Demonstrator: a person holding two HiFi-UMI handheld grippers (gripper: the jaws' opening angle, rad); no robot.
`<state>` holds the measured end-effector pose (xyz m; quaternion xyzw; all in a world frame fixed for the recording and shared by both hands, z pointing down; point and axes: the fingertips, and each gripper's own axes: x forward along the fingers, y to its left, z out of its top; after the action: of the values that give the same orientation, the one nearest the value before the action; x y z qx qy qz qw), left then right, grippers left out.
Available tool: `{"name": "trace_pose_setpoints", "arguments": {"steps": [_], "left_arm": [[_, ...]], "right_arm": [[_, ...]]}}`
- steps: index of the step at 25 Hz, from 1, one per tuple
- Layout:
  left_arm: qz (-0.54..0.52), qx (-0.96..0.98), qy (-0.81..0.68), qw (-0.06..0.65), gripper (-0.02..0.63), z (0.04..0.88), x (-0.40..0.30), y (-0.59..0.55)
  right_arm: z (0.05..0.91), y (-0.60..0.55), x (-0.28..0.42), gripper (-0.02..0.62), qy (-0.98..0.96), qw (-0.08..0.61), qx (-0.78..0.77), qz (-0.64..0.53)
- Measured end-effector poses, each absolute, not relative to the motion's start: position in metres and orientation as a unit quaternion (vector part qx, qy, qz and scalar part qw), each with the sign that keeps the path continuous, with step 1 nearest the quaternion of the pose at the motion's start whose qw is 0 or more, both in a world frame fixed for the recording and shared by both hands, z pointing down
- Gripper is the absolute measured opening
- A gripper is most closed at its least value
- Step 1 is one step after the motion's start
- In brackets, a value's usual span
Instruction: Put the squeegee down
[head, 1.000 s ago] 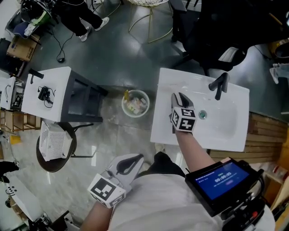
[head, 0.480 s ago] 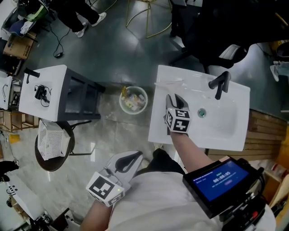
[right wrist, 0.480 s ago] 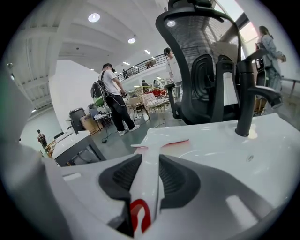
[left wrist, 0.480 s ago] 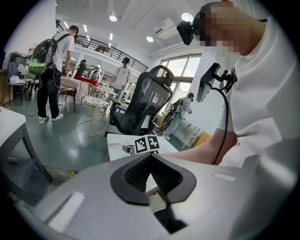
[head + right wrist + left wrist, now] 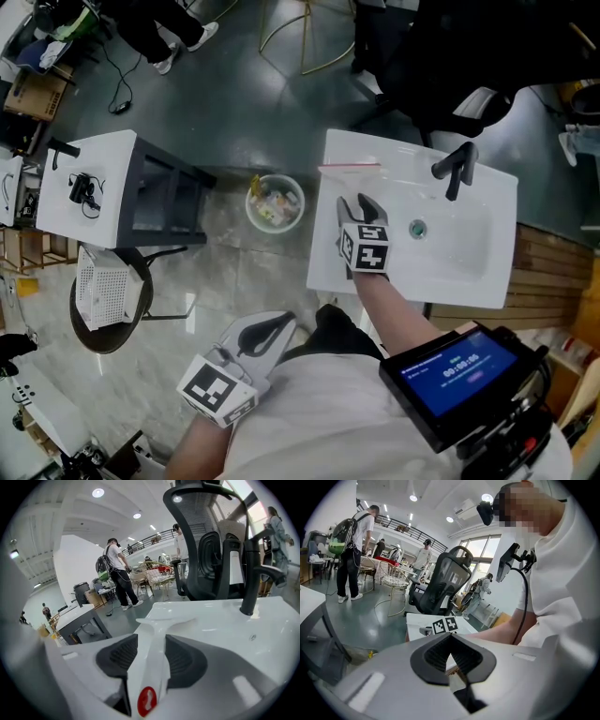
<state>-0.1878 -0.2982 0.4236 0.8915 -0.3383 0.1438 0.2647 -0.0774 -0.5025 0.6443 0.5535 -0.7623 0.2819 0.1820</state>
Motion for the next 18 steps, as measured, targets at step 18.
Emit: {"name": "trace_pose_setpoints", "arguments": {"steps": [18], "left_arm": [[0.138,0.895,-0.340,0.255,0.006,0.422,-0.195,-0.280]], "right_arm": [[0.632,-0.495,-0.067,0.172,-0.763,0.190,0.565,0.250]]}}
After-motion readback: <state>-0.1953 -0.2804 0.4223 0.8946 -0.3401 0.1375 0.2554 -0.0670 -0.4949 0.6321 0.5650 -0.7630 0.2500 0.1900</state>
